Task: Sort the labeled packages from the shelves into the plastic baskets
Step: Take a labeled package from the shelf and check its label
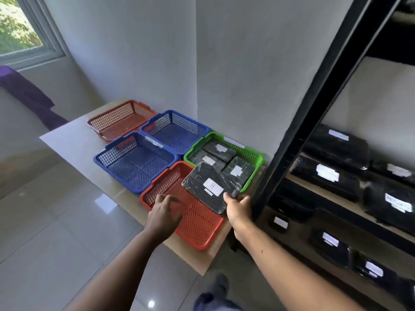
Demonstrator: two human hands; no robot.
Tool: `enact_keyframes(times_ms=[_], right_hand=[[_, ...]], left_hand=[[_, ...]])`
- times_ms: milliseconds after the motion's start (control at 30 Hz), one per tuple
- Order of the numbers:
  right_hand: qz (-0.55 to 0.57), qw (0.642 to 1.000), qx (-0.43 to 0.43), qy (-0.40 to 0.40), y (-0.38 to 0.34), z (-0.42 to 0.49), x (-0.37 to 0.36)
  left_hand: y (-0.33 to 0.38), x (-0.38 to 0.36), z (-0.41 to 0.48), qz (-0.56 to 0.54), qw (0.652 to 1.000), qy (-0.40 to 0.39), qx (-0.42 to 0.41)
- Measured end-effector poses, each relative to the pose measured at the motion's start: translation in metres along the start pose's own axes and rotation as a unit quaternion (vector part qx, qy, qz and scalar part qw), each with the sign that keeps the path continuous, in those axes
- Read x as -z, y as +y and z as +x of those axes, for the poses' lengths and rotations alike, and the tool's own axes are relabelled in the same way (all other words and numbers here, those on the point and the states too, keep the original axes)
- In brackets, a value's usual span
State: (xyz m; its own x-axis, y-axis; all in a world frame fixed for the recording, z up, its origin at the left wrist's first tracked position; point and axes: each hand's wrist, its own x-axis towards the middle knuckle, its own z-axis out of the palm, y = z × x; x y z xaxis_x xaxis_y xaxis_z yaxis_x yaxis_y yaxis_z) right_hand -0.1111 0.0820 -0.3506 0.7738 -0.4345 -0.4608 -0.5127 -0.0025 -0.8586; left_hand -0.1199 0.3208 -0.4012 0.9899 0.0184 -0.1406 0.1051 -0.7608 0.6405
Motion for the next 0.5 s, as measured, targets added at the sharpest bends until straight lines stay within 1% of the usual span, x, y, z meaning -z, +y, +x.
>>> enact_keyframes(times_ms=[133, 267, 500], right_hand=[[-0.030, 0.998, -0.055, -0.029, 0.016, 0.027, -0.043], [-0.080, 0.990, -0.102, -0.059, 0.033, 0.050, -0.069], [-0.107, 0.977, -0.170, -0.069, 0.060, 0.078, -0.092]], left_hand=[[-0.017, 0.009, 0.033, 0.056, 0.998, -0.003, 0.017], [-0.021, 0.014, 0.063, 0.093, 0.994, 0.010, 0.049], [-0.038, 0.012, 0.108, 0.127, 0.991, 0.035, 0.038]])
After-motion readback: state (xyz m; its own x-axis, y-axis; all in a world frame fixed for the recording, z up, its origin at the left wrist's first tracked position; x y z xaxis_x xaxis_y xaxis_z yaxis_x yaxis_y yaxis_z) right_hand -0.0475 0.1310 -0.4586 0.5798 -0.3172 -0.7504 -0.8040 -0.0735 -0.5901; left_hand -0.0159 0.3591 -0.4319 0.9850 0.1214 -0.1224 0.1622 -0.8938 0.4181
